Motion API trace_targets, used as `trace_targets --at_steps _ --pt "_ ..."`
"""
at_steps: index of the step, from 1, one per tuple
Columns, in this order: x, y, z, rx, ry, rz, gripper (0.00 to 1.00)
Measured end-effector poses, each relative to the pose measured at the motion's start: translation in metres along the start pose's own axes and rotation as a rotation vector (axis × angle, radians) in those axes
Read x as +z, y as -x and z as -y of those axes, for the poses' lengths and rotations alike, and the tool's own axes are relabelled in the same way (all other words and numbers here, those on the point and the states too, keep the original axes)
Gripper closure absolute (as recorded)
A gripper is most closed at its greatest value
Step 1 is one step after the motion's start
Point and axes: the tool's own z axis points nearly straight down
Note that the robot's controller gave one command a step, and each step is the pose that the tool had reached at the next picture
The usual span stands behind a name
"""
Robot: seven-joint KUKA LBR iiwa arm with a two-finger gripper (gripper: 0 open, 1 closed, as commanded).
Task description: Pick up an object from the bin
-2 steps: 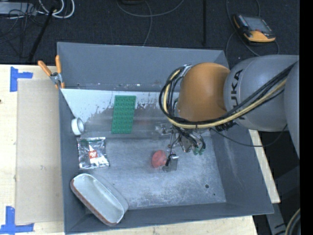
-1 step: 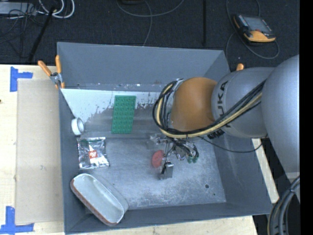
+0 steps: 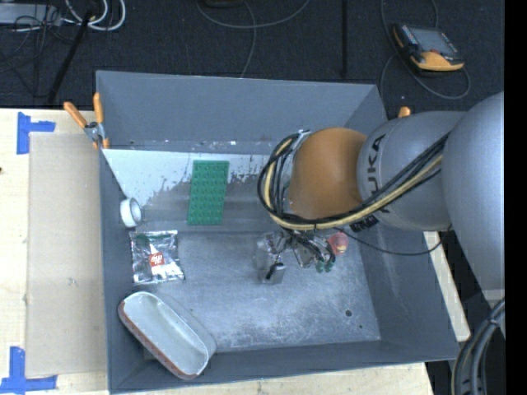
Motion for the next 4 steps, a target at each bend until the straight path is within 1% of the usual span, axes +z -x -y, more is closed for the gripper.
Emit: trace_targets --at_steps 1,2,3,4 --pt "-0.167 0.026 -0.047 -0.197 -0.001 0.011 1.0" --pt "-0.162 0.024 -0.046 -0.194 -0.001 0.003 0.0" --pt "-0.156 -0.007 -0.126 -0.354 0.002 0.0 0.0" --pt "-0.055 -0.004 -0.161 -0.255 0.001 -0.007 0.0"
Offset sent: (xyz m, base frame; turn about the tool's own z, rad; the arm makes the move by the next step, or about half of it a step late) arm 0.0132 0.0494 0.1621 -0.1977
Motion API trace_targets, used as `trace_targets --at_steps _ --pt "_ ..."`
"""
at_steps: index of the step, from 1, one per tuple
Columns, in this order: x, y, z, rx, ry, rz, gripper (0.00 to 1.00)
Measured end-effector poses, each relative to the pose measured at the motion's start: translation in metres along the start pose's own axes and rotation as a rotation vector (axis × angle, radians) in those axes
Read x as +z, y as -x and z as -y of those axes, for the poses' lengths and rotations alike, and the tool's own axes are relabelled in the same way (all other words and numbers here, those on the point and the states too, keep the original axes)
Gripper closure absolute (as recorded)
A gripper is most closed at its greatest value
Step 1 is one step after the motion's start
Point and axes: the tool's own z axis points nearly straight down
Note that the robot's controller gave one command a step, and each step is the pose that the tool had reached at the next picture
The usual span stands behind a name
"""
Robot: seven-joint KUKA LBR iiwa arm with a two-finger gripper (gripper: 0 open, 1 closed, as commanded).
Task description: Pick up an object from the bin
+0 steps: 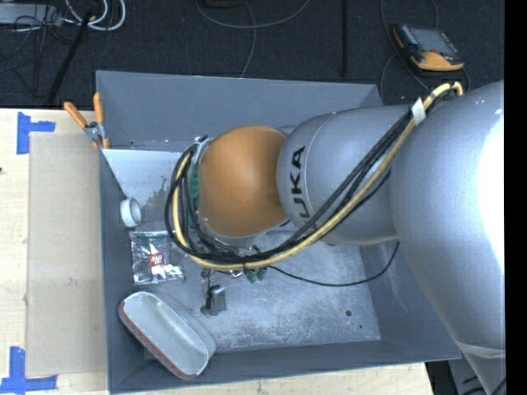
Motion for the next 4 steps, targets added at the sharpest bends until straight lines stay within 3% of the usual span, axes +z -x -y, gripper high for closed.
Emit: trace_targets --at_steps 1,2,3,4 --pt "0.052 0.049 0.004 -0.094 -0.002 0.008 0.0" --pt "0.049 0.048 0.005 -0.09 -0.002 0.009 1.0" --pt "-0.101 -0.022 -0.008 -0.115 -0.004 0.014 1.0" --pt "-0.021 -0.05 -0.03 0.117 -0.001 0.001 1.0"
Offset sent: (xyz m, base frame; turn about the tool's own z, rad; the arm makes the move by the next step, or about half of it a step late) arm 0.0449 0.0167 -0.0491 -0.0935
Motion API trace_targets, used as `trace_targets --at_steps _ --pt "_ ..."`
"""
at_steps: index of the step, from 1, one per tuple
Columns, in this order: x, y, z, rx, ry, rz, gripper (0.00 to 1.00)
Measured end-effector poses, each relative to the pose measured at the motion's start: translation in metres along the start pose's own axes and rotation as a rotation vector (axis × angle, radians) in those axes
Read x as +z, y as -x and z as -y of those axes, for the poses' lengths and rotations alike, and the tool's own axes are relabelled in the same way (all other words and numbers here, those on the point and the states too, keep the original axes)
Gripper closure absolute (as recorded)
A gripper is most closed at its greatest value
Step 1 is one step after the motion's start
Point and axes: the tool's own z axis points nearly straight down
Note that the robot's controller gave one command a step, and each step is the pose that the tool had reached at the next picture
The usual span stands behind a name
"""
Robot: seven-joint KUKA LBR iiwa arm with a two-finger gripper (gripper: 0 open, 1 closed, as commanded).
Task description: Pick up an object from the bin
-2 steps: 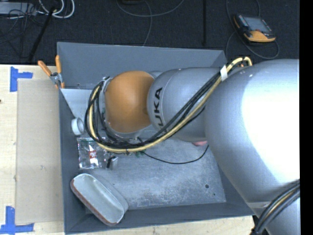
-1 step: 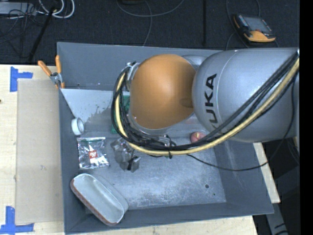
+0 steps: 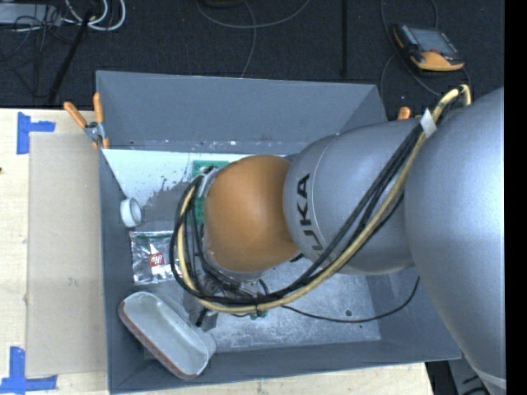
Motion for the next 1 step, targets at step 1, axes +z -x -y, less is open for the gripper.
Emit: trace_targets --at_steps 1 --pt "-0.002 0.0013 0.0002 0.0 0.0 0.005 0.0"
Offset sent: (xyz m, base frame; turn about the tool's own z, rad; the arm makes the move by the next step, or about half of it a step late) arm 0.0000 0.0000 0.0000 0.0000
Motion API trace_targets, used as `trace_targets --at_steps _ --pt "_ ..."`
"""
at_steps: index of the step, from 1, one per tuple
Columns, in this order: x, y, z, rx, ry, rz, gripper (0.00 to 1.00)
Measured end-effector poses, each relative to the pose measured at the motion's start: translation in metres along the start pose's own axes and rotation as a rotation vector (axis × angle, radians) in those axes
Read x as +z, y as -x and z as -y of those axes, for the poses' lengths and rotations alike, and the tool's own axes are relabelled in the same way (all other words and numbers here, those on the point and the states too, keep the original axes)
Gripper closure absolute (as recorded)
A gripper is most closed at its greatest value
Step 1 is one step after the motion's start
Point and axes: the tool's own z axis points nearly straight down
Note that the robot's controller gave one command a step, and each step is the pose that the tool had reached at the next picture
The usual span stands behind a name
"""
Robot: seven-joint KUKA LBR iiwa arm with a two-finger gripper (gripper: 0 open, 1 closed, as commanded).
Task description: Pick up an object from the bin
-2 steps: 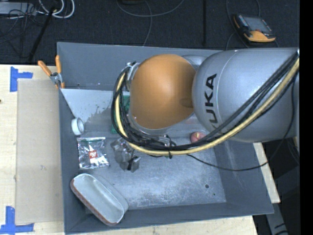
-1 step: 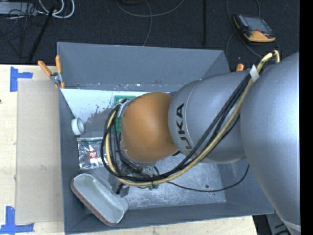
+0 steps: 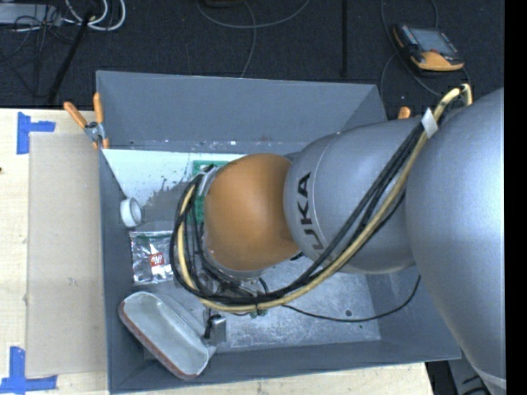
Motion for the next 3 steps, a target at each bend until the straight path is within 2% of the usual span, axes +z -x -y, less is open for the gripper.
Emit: trace_targets --at_steps 1,2,3 --pt "-0.006 0.081 0.085 0.035 -0.004 0.007 0.0" --pt "0.083 0.117 -0.001 -0.146 0.002 0.0 0.0" --pt "0.08 0.118 0.002 -0.14 0.0 0.002 1.0"
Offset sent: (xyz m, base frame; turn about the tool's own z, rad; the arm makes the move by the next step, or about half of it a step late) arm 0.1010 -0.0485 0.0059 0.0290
